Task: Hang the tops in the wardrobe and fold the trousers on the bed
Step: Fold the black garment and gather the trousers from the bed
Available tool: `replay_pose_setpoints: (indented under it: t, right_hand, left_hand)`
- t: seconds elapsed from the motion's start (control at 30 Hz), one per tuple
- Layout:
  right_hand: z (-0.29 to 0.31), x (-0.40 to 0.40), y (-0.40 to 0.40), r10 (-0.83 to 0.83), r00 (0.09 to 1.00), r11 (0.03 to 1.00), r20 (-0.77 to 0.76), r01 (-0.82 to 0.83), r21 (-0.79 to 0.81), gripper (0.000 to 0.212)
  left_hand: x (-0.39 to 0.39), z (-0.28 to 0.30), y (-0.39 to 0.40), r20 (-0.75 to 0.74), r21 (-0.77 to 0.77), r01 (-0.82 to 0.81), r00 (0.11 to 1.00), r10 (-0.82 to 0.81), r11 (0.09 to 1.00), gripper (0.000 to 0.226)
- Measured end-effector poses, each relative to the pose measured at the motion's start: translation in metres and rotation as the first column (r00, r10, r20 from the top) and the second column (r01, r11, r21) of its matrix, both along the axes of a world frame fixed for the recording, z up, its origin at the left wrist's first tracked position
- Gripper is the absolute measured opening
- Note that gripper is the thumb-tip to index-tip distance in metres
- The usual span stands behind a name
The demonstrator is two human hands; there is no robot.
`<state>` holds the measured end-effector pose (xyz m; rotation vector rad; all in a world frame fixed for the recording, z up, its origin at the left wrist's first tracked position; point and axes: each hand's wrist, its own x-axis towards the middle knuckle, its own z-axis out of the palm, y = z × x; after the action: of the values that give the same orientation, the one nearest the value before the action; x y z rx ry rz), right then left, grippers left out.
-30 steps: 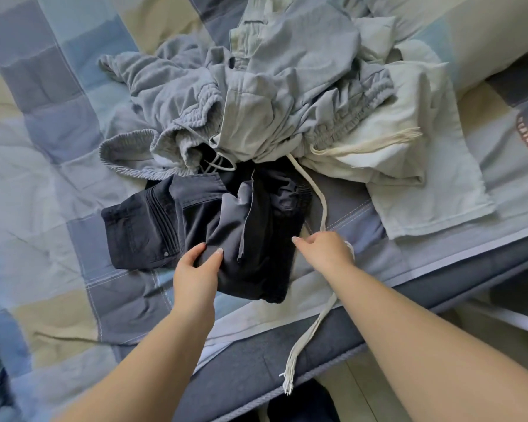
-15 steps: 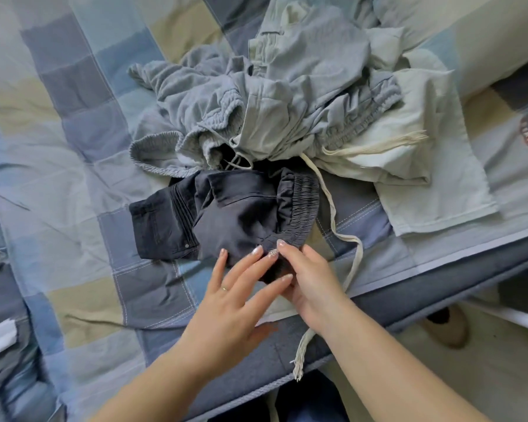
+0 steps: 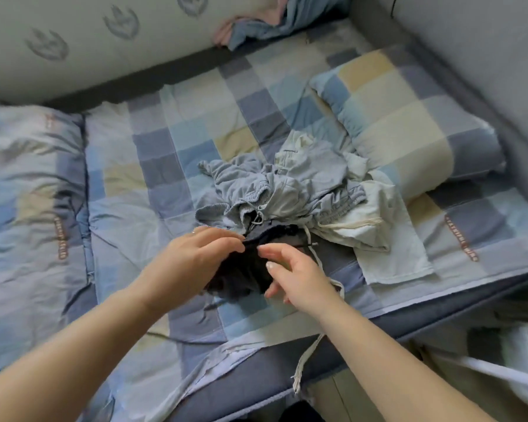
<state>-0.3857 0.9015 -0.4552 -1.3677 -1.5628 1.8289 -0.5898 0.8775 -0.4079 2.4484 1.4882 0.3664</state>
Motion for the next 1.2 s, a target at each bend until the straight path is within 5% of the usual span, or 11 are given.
replay_pose_setpoints:
  t: [0.07,0.13,0.37,0.53,0.67,0.77,0.87,0.97,1.1,1.2]
  right_hand:
    - [0.012,-0.002,-0.005,0.174,0.961,0.969,0.215,-0.206,0.137,0.04]
    - [0.021,-0.006,-0.009,0.179,0.921,0.922,0.347,-0.28,0.268,0.049]
    - [0.076,-0.034,-0.013,-0.017,0.9,0.789,0.436,-0.256,0.558,0.039]
    - [0.096,-0.065,-0.04,-0.041,0.773,0.665,0.633,-0.452,0.595,0.056]
    - [0.114,-0.084,-0.041,-0.031,0.828,0.55,0.559,-0.453,0.702,0.044]
    - [0.139,-0.093,-0.032,0.007,0.786,0.52,0.619,-0.531,0.669,0.032]
    - [0.161,-0.107,-0.026,-0.004,0.627,0.309,0.779,-0.74,0.597,0.018]
    - [0.185,-0.115,-0.02,-0.05,0.536,0.243,0.843,-0.812,0.531,0.03]
    - [0.216,-0.136,-0.018,0.025,0.523,0.211,0.852,-0.836,0.507,0.037]
    - [0.227,-0.163,-0.037,0.058,0.409,0.018,0.911,-0.913,0.408,0.042]
  left_hand:
    - [-0.013,0.044,-0.008,0.014,0.04,-0.059,0.998,0.059,0.997,0.022]
    - [-0.025,0.085,-0.015,-0.026,0.098,-0.072,0.997,0.075,0.993,0.022]
    - [-0.07,0.221,-0.045,-0.098,0.274,-0.063,0.991,0.093,0.96,0.016]
    - [-0.104,0.285,-0.08,0.086,0.364,-0.237,0.972,0.22,0.901,0.026]
    - [-0.146,0.329,-0.115,0.141,0.383,-0.32,0.947,0.288,0.866,0.032]
    - [-0.183,0.346,-0.148,0.172,0.4,-0.407,0.914,0.369,0.821,0.031]
    - [-0.207,0.348,-0.175,0.068,0.423,-0.408,0.904,0.421,0.809,0.024]
    - [-0.229,0.346,-0.204,-0.034,0.451,-0.399,0.886,0.462,0.798,0.024]
    - [-0.253,0.342,-0.238,0.011,0.443,-0.45,0.868,0.497,0.775,0.035]
    - [-0.274,0.346,-0.257,-0.017,0.452,-0.467,0.847,0.531,0.76,0.036]
